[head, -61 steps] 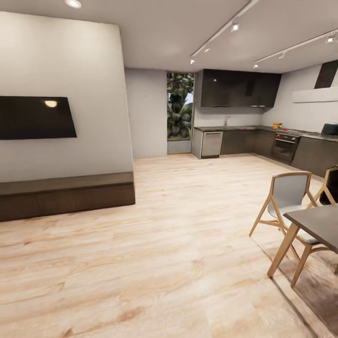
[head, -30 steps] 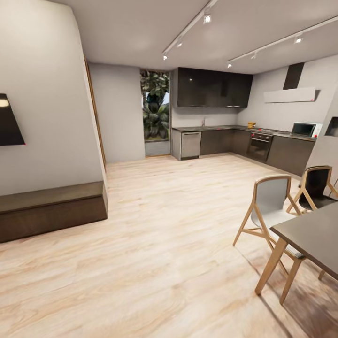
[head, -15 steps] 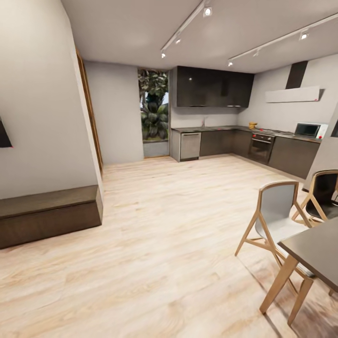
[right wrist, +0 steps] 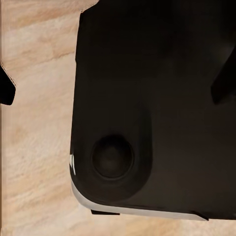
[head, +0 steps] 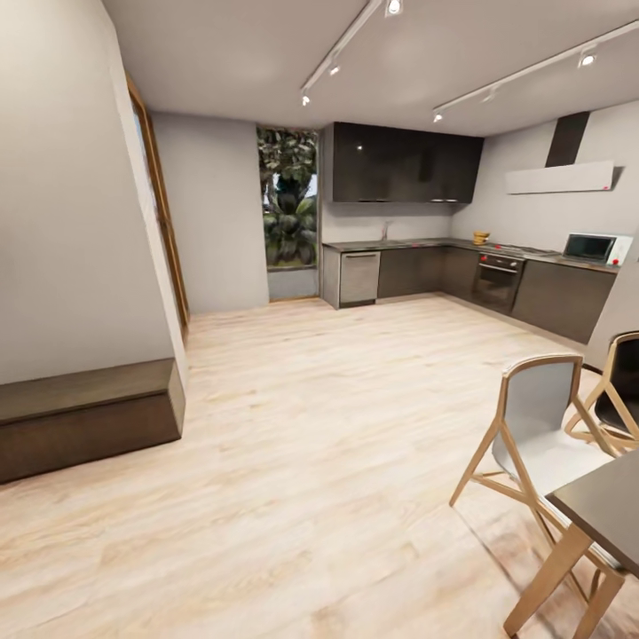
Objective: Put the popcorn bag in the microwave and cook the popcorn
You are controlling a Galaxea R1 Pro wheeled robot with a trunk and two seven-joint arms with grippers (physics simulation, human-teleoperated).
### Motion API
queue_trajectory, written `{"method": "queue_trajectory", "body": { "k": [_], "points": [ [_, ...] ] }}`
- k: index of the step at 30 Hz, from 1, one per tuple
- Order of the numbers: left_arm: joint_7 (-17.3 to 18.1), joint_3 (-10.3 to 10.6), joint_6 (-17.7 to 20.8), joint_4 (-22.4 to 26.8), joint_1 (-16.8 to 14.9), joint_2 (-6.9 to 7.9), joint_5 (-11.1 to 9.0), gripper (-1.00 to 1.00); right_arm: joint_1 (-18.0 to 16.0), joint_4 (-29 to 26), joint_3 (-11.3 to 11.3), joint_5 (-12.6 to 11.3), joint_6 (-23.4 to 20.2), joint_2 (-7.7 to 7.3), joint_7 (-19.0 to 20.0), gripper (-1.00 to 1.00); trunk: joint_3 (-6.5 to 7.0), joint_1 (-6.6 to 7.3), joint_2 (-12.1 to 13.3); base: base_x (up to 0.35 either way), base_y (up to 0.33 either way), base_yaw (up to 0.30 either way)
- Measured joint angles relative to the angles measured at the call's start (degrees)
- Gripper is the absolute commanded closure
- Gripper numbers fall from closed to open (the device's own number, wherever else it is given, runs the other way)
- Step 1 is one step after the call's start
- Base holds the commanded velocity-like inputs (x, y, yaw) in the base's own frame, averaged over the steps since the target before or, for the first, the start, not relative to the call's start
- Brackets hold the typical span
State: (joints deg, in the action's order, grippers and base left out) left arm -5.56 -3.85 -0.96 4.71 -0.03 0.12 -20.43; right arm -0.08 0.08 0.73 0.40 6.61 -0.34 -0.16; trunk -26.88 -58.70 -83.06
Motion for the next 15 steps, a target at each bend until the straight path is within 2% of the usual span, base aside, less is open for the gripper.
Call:
{"method": "queue_trajectory", "body": {
  "k": [15],
  "points": [
    [0.0,-0.11,0.0,0.0,-0.01,0.08,-0.11,-1.0,0.0,0.0,0.01,0.0,-0.05,-0.14,0.01,-1.0,0.0,0.0,0.0,0.328,0.0,0.0]
  ]
}}
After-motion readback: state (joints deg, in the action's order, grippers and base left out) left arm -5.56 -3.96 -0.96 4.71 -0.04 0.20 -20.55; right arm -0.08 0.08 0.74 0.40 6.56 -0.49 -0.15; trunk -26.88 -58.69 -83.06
